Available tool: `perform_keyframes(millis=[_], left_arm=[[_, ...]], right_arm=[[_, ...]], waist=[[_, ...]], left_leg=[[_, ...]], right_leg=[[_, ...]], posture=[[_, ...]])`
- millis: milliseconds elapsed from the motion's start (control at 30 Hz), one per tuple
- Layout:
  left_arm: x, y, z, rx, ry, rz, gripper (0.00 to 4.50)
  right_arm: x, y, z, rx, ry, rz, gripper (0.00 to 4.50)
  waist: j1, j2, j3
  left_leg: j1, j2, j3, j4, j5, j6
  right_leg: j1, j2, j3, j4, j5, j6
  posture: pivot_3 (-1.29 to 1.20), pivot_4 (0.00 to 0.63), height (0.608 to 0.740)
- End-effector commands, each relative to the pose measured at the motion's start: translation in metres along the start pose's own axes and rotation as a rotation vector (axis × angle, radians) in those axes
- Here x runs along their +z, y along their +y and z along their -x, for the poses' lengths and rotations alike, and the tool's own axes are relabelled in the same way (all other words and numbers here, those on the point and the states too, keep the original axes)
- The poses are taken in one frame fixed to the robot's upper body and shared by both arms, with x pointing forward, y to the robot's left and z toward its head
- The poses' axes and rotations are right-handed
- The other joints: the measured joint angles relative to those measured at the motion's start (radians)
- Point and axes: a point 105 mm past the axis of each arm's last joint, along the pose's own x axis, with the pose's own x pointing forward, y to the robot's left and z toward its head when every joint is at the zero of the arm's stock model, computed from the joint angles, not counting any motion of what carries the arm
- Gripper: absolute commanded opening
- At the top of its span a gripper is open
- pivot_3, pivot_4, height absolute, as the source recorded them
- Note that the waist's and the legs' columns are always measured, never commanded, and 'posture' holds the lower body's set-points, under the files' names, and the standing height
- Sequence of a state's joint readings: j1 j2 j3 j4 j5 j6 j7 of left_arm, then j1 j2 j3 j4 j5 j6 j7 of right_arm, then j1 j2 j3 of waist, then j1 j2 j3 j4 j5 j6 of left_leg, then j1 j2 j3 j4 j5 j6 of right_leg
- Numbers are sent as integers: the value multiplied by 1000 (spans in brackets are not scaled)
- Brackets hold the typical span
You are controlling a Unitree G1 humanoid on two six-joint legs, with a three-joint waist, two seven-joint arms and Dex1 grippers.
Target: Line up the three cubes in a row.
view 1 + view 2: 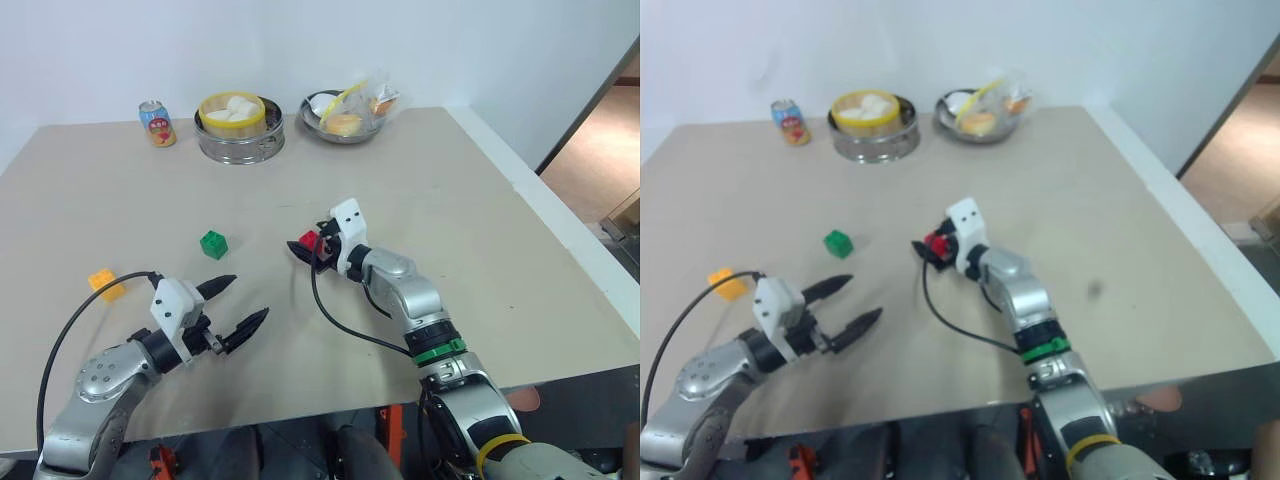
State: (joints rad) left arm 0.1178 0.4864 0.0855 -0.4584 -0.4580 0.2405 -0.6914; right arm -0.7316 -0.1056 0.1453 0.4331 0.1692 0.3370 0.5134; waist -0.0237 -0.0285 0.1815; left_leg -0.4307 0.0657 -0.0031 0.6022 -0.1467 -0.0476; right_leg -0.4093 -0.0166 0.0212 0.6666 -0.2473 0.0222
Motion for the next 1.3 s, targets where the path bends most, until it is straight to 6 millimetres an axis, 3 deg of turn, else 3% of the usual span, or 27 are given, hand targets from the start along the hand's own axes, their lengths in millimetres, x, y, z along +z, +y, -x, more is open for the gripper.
perform_keyframes(millis=[33, 267, 500, 700, 833, 967, 1133, 1300], left_arm=[[14, -4, -2, -9, -44, -48, 4500], [14, -4, -1, 2, -44, -44, 4500], [14, -3, -1, 0, -40, -43, 4500], [13, -14, 4, -128, -11, -20, 4500], [12, -21, 3, -226, 18, -26, 4500], [13, -23, 0, -261, 19, -10, 4500], [13, -27, 1, -293, 28, 17, 4500], [11, -30, 3, -322, 44, -10, 4500]], right_arm=[[13, -5, -2, -17, -46, -3, 3756], [5, -8, 3, -38, -29, -1, 1299], [18, -4, 22, 8, -46, 80, 1292], [13, 46, 78, 433, 36, 275, 1292], [1, 57, 102, 604, 108, 383, 1292], [-3, 50, 104, 641, 118, 415, 1292], [3, 37, 92, 636, 104, 417, 1292], [4, 39, 85, 674, 93, 393, 1292]], waist=[[0, 0, 0], [0, 0, 0], [2, 0, 0], [1, 0, 0], [0, 0, 0], [-1, 0, 0], [-1, 0, 0], [0, 0, 0]], left_leg=[[0, 0, 0, 0, 0, 0], [0, 0, 0, 0, 0, 0], [-1, 0, 0, 0, 0, 0], [-1, 0, 0, -1, -1, 0], [0, 0, 0, -2, -1, 0], [1, 0, 0, -1, -1, 0], [1, 0, 1, 0, -1, 0], [0, 0, 1, -1, -1, 0]], right_leg=[[0, 0, 0, 0, 0, 0], [0, 0, 0, 0, -1, -2], [-1, 0, 0, 0, -1, -1], [-1, -1, 0, 0, -3, -1], [-1, 0, 0, 0, -5, -4], [-1, 0, 0, 0, -4, -5], [-1, 0, 1, 0, -4, -5], [-1, 0, 1, 0, -4, -4]], posture=[[0, 150, 740], [0, 150, 740], [0, 150, 740], [0, 150, 740], [0, 150, 740], [0, 150, 740], [0, 150, 740], [0, 150, 740]])
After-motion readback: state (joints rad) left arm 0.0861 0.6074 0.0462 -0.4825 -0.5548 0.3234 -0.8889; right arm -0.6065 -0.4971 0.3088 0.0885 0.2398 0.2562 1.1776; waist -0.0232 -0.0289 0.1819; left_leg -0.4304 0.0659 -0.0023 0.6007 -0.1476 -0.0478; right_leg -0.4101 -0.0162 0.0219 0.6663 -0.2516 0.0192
